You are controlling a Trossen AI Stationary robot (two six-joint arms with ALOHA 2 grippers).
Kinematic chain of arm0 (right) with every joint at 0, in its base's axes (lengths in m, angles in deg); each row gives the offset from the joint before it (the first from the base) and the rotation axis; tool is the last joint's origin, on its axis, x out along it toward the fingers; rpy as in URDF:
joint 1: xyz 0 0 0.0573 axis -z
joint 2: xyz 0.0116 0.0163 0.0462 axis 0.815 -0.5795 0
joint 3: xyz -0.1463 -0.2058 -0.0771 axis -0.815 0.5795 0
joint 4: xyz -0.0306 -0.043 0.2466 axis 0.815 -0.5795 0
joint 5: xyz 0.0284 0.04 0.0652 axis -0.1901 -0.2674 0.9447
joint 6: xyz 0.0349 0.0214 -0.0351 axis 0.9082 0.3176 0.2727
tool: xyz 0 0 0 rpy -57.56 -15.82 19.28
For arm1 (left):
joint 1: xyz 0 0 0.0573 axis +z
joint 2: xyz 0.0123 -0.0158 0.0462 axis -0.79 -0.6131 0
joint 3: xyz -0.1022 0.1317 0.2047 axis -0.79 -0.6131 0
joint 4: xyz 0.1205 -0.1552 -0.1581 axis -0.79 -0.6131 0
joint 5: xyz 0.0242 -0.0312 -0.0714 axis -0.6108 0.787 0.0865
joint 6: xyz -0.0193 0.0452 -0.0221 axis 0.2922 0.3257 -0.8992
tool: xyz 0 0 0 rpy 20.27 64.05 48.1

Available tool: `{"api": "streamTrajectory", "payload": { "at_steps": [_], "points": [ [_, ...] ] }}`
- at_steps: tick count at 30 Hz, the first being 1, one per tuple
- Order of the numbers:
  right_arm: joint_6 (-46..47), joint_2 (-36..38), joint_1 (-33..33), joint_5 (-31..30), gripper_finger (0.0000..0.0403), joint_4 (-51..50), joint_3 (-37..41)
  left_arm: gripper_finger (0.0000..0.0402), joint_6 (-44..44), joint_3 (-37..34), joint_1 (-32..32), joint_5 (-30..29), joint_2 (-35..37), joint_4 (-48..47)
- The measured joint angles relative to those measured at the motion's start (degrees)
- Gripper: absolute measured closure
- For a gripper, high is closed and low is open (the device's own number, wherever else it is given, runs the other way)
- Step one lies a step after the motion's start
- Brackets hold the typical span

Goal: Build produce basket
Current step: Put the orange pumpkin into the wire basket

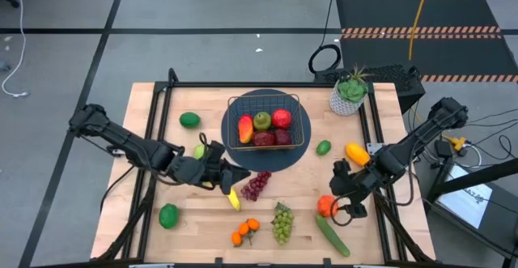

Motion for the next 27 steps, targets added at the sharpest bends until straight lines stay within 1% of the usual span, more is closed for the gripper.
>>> {"api": "streamTrajectory", "payload": {
  "at_steps": [2, 6, 10, 14, 20, 27],
  "points": [
    [-1.11, 0.0, -0.29, 0.04, 0.0006, 4.09, 3.07, 0.0295, -1.3, 0.02, -0.29, -0.56, -0.48, 0.37],
    [-2.36, -0.81, -0.71, 2.04, 0.0004, 12.33, 8.42, 0.0295, -2.62, -0.02, -1.24, -2.12, -0.62, 0.1],
    [-2.38, -1.52, -0.64, 3.04, 0.0003, 14.31, 11.15, 0.0295, -2.67, 0.0, -1.37, -3.22, -0.61, 0.14],
    [-2.41, -1.59, -0.65, 1.51, 0.0003, 15.14, 13.15, 0.0295, -2.44, 0.0, -0.96, -3.83, -0.59, 0.14],
    [0.82, -1.61, -0.64, 1.64, 0.0003, 23.66, 17.88, 0.0295, -2.07, 0.0, 0.31, -3.81, -0.59, -0.03],
    [5.37, -2.44, -0.17, 2.06, 0.0003, 30.0, 23.03, 0.0295, -0.74, 0.0, 1.5, -3.82, -0.59, 0.05]
  ]
}}
